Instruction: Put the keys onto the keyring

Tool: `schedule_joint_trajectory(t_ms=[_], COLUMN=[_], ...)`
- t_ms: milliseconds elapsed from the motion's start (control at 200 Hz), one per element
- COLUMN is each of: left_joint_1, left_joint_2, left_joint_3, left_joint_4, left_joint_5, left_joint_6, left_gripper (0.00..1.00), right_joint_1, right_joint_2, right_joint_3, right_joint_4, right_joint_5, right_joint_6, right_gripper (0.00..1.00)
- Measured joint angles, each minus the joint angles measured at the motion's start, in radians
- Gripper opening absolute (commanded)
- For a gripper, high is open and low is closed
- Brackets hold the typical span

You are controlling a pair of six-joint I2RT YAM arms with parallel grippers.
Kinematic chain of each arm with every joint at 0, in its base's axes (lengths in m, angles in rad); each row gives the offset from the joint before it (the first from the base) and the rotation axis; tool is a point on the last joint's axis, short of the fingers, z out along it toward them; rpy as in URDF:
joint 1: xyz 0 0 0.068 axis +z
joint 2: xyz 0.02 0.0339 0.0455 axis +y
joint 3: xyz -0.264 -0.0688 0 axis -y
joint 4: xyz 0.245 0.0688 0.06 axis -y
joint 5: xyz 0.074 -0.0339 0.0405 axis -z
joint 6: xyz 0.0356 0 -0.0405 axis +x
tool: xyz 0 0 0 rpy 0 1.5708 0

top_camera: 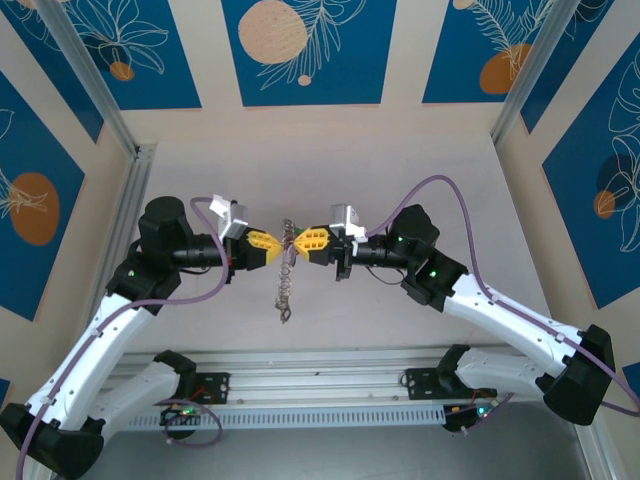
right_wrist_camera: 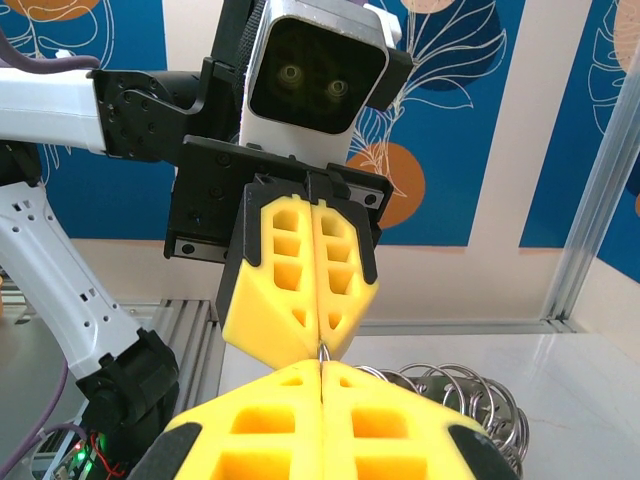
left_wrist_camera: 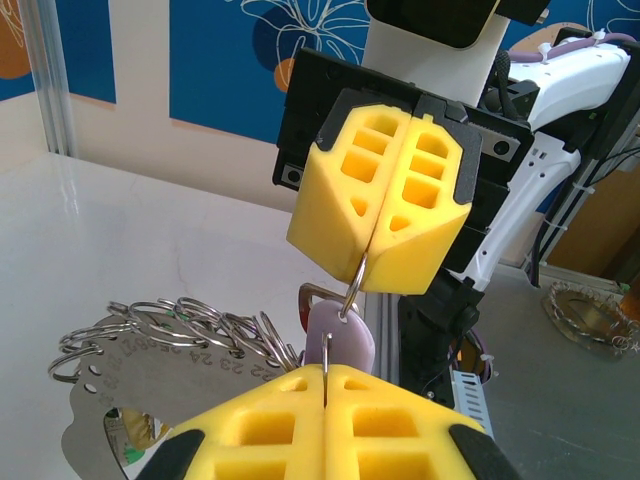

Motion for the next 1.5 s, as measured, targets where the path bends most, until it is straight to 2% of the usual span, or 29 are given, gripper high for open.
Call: schedule_joint_trajectory(t_ms=[1085,1500], left_joint_1=[0.000,0.000], left_joint_2=[-0.008,-0.011], left_joint_3=[0.000,0.000], left_joint_4=[0.000,0.000], left_joint_5=[0.007,0.007], left_joint_6=[0.000,-0.003], left_gripper=[0.00,0.00], right_joint_1=[-0.002,-0.006], right_joint_2=[0.013,0.029], right_joint_3=[0.001,0.019], right_joint_4=[0.002,-0.005], right_joint_5=[-0.006,-0.047], right_joint_6=[0.001,0.000], right_gripper=[0.00,0.00])
